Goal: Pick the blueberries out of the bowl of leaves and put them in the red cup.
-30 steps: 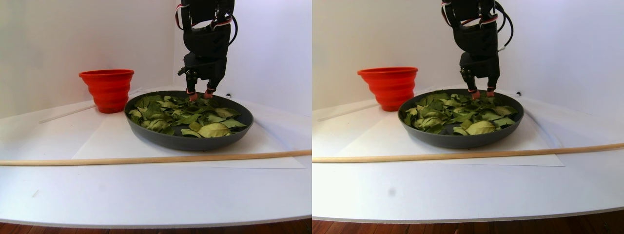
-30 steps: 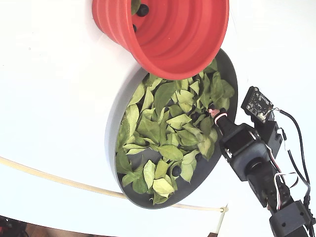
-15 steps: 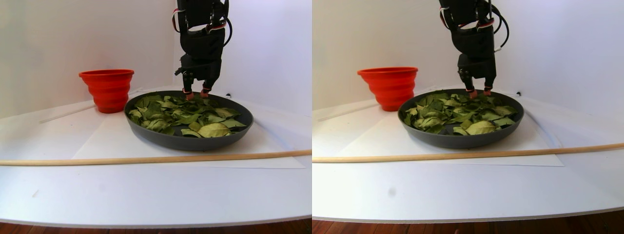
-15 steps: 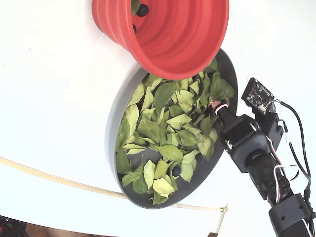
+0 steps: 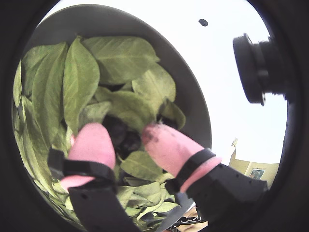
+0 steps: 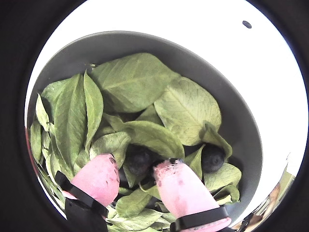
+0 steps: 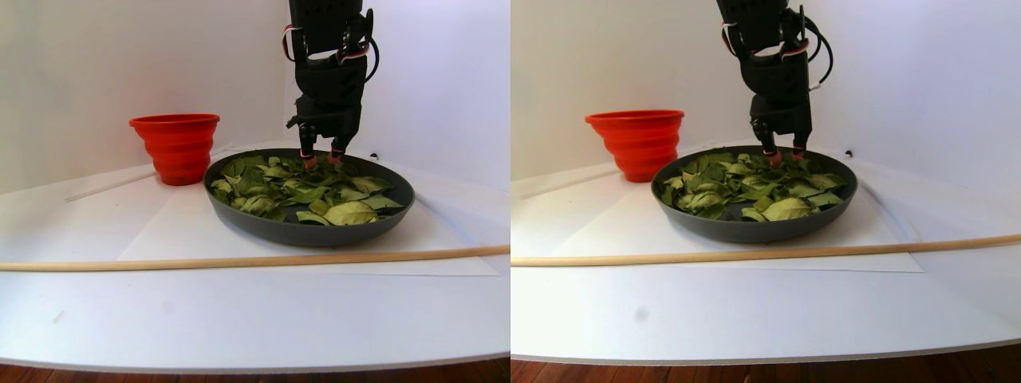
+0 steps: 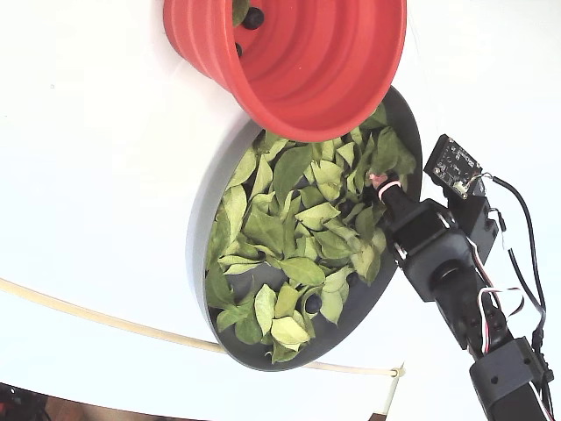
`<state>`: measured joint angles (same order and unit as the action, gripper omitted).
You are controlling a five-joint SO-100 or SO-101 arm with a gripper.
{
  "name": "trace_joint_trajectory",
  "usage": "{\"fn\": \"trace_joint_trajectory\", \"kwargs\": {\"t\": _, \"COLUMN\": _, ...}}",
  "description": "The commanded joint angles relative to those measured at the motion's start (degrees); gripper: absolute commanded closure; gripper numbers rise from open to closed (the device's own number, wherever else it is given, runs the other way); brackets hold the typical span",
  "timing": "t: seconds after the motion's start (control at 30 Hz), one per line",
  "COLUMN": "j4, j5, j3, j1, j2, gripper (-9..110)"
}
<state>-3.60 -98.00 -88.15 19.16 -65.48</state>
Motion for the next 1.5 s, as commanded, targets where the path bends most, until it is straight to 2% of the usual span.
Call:
{"fn": "trace_joint_trajectory", "kwargs": {"t": 0.0, "j4": -0.88, "j5": -0.62, "j3": 3.52, "j1": 0.88, "j2": -1.05, "gripper": 86}}
{"fn": "trace_joint_trajectory", "kwargs": {"t": 1.47, "j4": -0.97, "j5": 1.58, "j3": 2.99, "j1": 1.85, "j2": 6.86, "gripper": 85}}
